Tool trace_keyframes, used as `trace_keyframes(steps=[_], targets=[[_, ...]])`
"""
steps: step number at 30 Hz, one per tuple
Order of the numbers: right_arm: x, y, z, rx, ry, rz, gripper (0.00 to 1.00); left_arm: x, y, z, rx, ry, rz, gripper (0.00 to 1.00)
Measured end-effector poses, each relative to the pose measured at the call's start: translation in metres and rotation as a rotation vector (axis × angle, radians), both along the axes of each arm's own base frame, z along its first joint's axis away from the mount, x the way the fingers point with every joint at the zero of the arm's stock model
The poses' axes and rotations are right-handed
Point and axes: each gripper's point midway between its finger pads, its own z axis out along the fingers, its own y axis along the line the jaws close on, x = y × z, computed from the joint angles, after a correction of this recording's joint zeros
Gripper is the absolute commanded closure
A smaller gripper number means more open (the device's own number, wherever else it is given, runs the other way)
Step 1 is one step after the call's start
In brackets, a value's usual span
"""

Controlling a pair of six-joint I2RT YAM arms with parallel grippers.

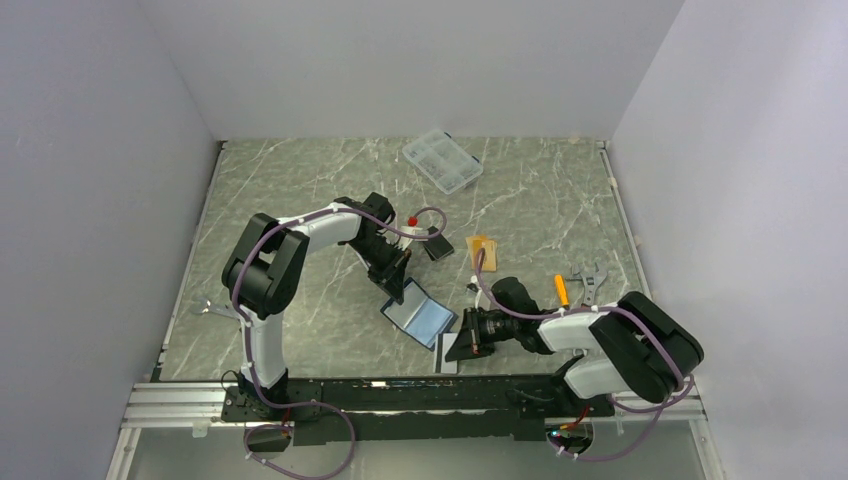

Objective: Put the credit cards into the card holder
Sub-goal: Turn over the card slot in the card holder.

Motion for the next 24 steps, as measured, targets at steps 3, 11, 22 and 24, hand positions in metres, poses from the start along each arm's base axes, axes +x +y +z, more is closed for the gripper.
trace_keyframes(steps=[3,11,22,24], targets=[[0.0,0.001,0.0,0.004,0.004,0.002,1.0,0.0,0.0,0.0,0.0,-0.001,0.0,1.0],[0.009,0.007,0.006,0.013,-0.017,0.002,1.0,0.0,0.0,0.001,-0.003,-0.004,-0.004,1.0],[0.018,0.01,0.01,-0.004,-0.046,-0.003,1.0,-0.001,-0.001,0.001,-0.005,-0.005,-0.008,1.0],[0.02,0.01,0.013,-0.006,-0.053,-0.004,1.0,-0.001,-0.001,0.002,-0.006,-0.005,-0.008,1.0]])
